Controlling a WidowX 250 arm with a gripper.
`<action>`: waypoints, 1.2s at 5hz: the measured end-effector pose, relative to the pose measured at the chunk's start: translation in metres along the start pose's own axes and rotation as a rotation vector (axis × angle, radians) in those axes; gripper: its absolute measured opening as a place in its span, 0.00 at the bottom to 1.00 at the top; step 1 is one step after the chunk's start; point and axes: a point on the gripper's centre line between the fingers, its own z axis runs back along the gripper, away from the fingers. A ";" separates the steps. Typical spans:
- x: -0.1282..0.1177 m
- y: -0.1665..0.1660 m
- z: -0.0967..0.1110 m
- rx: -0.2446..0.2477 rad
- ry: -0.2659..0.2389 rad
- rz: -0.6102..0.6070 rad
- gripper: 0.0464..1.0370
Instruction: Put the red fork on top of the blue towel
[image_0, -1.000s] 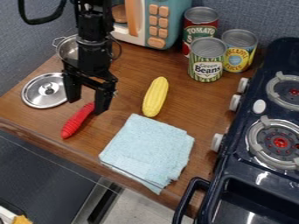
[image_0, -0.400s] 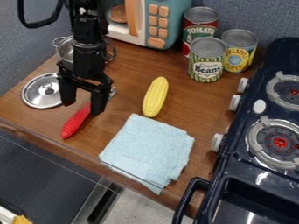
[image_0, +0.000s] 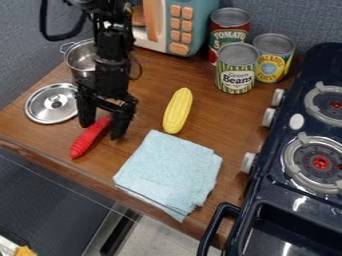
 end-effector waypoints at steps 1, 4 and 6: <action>0.001 0.000 0.000 -0.003 -0.002 0.000 0.90; 0.002 -0.001 0.001 -0.018 -0.014 0.000 0.28; -0.016 0.000 0.036 0.013 -0.107 0.050 0.28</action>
